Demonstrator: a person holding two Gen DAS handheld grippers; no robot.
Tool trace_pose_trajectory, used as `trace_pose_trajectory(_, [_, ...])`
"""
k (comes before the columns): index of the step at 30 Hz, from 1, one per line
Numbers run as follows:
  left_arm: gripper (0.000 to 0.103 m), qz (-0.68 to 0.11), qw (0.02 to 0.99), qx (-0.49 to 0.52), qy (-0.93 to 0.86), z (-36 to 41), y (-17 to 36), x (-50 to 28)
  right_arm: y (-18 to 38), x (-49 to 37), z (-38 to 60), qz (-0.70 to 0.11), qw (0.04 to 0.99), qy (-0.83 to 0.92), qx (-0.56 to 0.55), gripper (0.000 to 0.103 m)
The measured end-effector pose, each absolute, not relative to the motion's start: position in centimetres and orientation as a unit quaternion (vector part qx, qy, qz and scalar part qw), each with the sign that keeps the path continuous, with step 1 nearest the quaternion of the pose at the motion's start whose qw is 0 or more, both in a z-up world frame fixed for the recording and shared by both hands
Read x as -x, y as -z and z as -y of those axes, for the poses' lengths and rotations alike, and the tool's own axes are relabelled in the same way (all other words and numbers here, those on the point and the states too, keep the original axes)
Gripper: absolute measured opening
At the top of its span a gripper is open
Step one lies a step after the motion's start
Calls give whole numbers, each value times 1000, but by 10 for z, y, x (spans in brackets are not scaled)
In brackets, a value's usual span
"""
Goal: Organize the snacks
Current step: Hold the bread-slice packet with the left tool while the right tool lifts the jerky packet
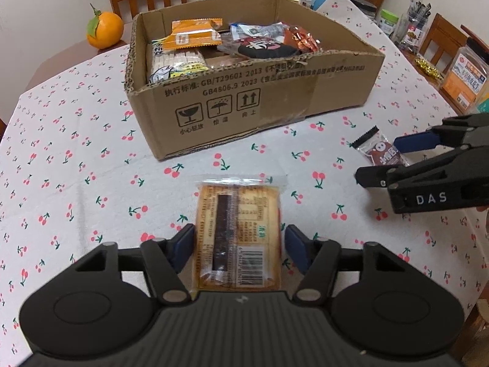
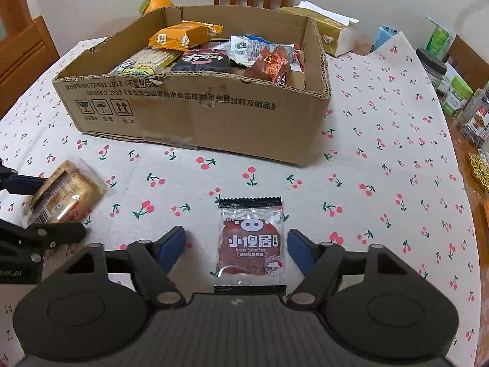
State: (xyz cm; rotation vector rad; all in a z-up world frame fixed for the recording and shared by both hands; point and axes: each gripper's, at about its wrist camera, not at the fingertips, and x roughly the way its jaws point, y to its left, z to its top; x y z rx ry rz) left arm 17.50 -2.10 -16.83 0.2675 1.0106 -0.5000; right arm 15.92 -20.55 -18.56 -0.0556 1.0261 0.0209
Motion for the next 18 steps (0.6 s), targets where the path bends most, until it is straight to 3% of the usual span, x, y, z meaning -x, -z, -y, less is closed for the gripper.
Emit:
trace_pose_trajectory(9, [60, -476, 837, -132, 237, 21, 169, -175, 183, -154, 208, -485, 874, -9, 28, 59])
trace_pose_trajectory(12, [55, -475, 838, -131, 236, 22, 168, -175, 183, -154, 209, -483, 875, -8, 25, 52])
trace_pose_trajectory(18, [55, -476, 837, -132, 237, 22, 168, -176, 182, -154, 210, -486, 874, -6, 22, 52])
